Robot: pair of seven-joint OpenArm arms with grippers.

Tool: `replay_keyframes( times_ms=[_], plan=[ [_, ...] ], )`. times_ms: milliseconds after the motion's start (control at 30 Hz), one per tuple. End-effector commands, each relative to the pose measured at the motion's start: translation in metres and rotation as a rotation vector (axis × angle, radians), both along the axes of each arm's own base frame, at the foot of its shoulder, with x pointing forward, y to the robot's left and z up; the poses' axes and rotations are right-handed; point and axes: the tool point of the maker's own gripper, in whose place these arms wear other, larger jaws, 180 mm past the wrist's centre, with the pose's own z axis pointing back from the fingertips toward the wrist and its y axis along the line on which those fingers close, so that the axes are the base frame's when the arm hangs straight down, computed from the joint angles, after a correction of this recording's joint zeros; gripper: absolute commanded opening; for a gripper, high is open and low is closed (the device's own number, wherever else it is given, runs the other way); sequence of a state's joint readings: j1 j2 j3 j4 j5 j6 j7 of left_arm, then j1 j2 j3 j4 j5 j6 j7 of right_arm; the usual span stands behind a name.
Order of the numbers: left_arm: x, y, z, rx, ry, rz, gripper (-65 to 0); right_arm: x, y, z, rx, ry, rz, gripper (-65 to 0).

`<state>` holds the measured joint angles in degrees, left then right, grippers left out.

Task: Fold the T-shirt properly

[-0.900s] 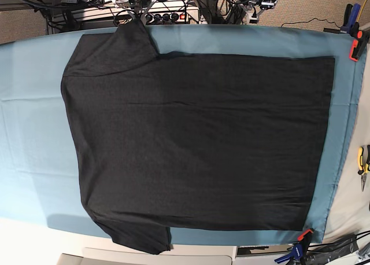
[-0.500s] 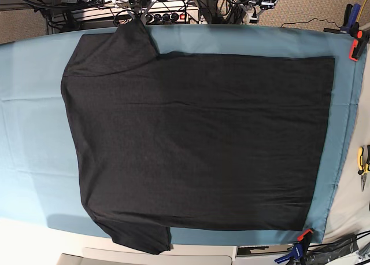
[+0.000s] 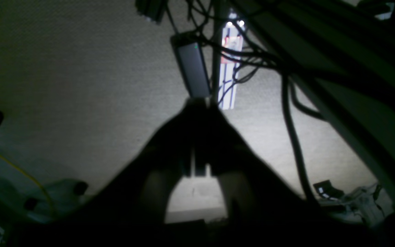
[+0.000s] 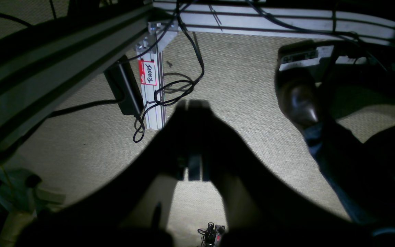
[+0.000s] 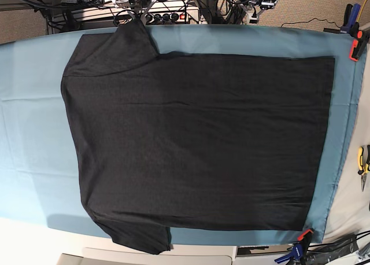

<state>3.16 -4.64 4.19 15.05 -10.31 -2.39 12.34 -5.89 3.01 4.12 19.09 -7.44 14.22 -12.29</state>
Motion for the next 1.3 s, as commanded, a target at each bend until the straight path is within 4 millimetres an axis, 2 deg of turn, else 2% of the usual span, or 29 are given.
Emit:
replay_keyframes(
  times_ms=[0, 300, 667, 800, 1000, 1133, 1267],
  plan=[
    [0.002, 0.002, 0.0, 0.001, -0.006, -0.009, -65.0, 0.003, -0.003, 0.001, -0.001, -0.011, -0.008, -65.0],
    [0.001, 0.003, 0.0, 0.001, -0.009, -0.007, -65.0, 0.003, -0.003, 0.001, -0.001, -0.014, -0.008, -65.0],
    [-0.003, 0.019, 0.0, 0.022, -0.022, 0.003, -65.0, 0.006, -0.007, 0.001, -0.005, -0.036, -0.01, -65.0],
    [-0.028, 0.016, 0.001, 0.017, 0.001, 0.002, -65.0, -0.01, -0.007, 0.002, -0.003, -0.057, -0.013, -65.0],
    [-0.086, 0.014, 0.013, 0.002, 0.029, -0.009, -65.0, -0.048, -0.016, 0.014, -0.026, -0.071, 0.01, -65.0],
    [-0.11, 0.007, 0.029, -0.025, 0.022, -0.022, -65.0, -0.066, -0.038, 0.03, -0.066, -0.099, 0.043, -65.0],
    [-0.127, 0.002, 0.058, -0.101, 0.013, -0.065, -65.0, -0.078, -0.073, 0.056, -0.118, -0.143, 0.065, -65.0]
  ],
)
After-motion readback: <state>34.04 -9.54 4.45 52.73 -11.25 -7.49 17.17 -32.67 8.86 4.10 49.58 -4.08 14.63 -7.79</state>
